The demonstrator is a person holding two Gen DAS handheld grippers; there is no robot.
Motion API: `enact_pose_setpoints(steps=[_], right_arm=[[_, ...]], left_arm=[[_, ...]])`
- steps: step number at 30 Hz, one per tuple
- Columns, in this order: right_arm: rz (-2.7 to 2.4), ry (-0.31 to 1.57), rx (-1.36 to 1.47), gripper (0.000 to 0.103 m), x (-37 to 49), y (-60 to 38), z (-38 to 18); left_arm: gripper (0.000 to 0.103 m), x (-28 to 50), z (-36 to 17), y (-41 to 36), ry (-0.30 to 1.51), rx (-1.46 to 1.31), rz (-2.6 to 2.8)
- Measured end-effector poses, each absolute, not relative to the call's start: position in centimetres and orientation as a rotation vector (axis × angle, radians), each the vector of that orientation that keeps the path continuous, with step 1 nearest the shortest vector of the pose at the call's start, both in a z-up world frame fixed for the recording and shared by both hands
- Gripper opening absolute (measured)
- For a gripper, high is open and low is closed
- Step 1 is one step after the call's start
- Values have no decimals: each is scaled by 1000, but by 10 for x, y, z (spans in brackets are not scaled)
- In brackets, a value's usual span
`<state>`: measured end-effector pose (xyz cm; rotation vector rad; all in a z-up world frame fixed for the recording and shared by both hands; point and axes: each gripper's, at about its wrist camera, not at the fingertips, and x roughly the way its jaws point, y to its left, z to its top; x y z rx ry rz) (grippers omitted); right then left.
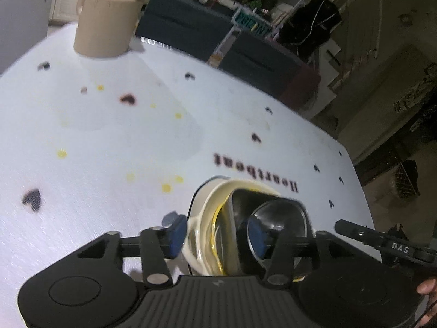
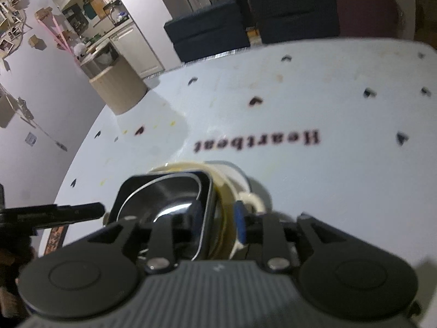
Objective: Organize plates and bowls
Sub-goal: 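Lower the steel tray into the cream two-handled bowl with both grippers, then open both grippers and pull them back from the stack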
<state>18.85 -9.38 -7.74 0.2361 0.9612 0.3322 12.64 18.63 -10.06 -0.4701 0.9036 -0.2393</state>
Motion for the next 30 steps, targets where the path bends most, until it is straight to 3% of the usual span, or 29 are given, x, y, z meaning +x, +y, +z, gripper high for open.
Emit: enact_pose_setpoints(steps=[3, 8, 11, 13, 18, 30], right_arm=[[319, 908, 229, 52, 182, -98, -64], [296, 825, 183, 67, 164, -100, -46], [292, 792, 199, 73, 152, -104, -37], [278, 750, 191, 87, 141, -104, -31], [237, 629, 168, 102, 110, -104, -19], [177, 473, 87, 103, 53, -98, -21]], left_arm=[[82, 116, -82, 182, 836, -419, -226], [101, 99, -59, 177, 767, -376, -216], [103, 85, -44, 171, 719, -325, -200], [103, 75, -35, 163, 686, -249, -156], [103, 49, -25, 150, 603, -154, -112], [103, -3, -32, 134, 532, -68, -64]])
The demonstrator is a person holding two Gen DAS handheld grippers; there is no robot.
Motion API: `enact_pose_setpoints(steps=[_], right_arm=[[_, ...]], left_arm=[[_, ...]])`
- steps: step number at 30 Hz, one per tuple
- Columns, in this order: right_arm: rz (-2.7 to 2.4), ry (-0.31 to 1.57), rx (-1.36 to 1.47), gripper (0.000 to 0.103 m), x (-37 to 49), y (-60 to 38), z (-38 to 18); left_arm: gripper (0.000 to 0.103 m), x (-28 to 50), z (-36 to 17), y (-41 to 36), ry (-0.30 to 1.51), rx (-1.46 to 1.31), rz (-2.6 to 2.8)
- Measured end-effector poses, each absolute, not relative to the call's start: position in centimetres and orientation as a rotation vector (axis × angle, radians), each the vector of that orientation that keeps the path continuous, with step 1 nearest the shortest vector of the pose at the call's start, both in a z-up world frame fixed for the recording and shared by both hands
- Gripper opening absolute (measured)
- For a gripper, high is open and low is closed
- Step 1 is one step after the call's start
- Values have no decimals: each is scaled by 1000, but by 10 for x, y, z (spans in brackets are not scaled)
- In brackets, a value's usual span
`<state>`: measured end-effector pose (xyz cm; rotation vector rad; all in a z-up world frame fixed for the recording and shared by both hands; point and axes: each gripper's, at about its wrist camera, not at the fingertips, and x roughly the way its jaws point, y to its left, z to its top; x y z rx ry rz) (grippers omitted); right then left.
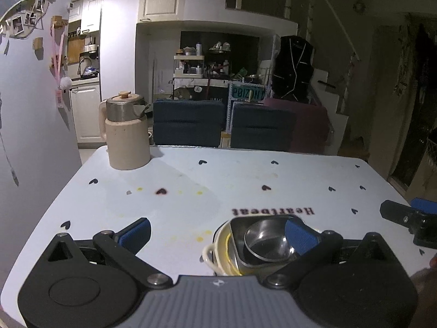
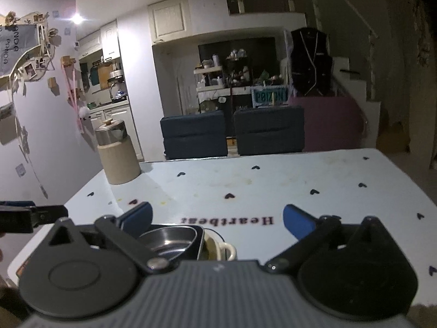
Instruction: Organize plates and bowls
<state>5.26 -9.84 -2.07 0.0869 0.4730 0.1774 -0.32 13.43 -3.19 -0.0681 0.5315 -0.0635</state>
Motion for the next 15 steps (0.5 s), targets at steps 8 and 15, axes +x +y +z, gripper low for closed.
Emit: enact_pose_setpoints(steps=[8, 15], right_arm=[[157, 465, 20, 103, 25, -91, -36], [126, 457, -21, 103, 15, -89, -46]], left_arm=[[103, -20, -51, 129, 557, -27, -49], [103, -32, -63, 124, 562, 7, -41]])
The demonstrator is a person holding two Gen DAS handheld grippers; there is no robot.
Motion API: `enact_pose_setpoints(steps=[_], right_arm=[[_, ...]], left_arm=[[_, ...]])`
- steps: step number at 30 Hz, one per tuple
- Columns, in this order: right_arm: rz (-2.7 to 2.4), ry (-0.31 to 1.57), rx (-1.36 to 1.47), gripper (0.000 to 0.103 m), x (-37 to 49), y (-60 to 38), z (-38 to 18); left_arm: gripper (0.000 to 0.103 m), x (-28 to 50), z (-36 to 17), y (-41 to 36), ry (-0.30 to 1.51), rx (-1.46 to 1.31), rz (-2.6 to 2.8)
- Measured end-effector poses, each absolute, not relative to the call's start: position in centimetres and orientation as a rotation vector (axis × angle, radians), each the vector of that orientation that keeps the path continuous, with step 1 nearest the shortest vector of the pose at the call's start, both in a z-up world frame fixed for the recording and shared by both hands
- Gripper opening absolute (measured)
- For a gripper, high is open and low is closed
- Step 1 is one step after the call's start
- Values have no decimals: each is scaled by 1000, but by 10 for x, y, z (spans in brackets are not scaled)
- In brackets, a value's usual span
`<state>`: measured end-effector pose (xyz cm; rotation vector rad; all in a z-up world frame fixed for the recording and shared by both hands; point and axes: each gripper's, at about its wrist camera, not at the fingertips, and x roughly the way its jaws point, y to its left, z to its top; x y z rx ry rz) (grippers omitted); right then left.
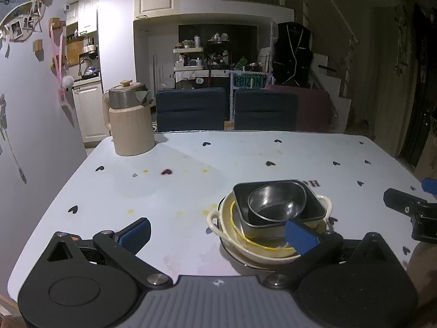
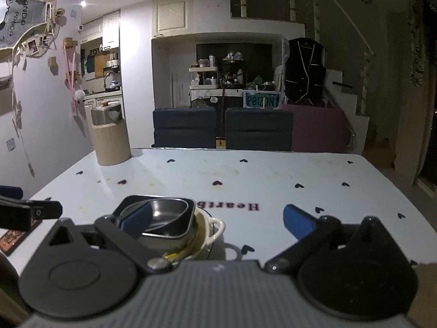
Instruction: Organize plates and bowls
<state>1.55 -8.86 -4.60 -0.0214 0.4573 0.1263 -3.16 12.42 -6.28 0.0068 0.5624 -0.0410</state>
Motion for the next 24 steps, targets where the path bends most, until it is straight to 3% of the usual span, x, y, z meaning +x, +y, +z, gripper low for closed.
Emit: enact_pose_setpoints(steps=[24], right_arm=[[86, 476, -45, 103, 2, -98, -69]], left_arm=[[103, -35, -78, 121, 576, 42, -31]])
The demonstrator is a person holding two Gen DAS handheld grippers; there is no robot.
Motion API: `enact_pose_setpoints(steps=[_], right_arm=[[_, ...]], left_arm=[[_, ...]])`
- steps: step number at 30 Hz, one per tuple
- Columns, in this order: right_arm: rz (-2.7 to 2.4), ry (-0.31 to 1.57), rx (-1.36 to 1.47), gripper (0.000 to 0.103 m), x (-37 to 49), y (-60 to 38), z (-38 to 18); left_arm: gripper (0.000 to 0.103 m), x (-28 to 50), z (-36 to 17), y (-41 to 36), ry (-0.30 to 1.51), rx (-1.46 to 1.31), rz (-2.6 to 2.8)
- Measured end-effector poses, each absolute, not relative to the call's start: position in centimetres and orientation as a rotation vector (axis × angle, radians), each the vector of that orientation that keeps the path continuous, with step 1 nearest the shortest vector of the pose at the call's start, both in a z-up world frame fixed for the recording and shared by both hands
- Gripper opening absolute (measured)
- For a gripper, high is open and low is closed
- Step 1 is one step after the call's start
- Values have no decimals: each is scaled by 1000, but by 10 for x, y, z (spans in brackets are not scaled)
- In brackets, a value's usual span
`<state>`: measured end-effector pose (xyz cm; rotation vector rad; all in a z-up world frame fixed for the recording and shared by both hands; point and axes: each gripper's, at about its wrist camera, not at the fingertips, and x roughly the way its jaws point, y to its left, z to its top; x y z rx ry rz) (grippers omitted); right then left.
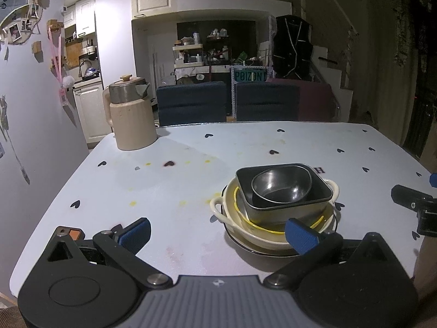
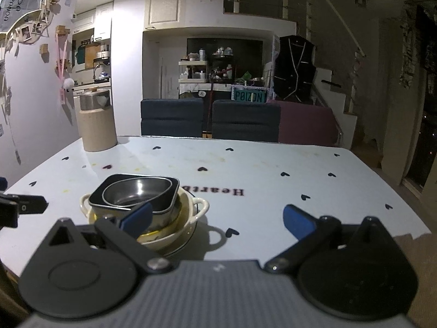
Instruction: Organize plates and bowls
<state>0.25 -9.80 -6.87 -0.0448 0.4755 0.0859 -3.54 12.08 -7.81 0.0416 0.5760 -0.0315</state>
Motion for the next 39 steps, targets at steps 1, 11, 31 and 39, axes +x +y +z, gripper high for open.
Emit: enact_pose_setpoints(steps=[1, 11, 31, 39], right_arm=[[87, 474, -45, 103, 2, -98, -69], [89, 476, -50, 103, 2, -96, -70], [90, 471, -46, 103, 3, -97, -71], [90, 471, -46, 103, 3, -97, -72]], left_arm=[[103, -35, -78, 120, 577, 44, -31], [103, -35, -79, 120, 582, 38, -32], [103, -36, -80, 121, 585, 31, -36], [103, -35, -79, 120, 587, 30, -34]])
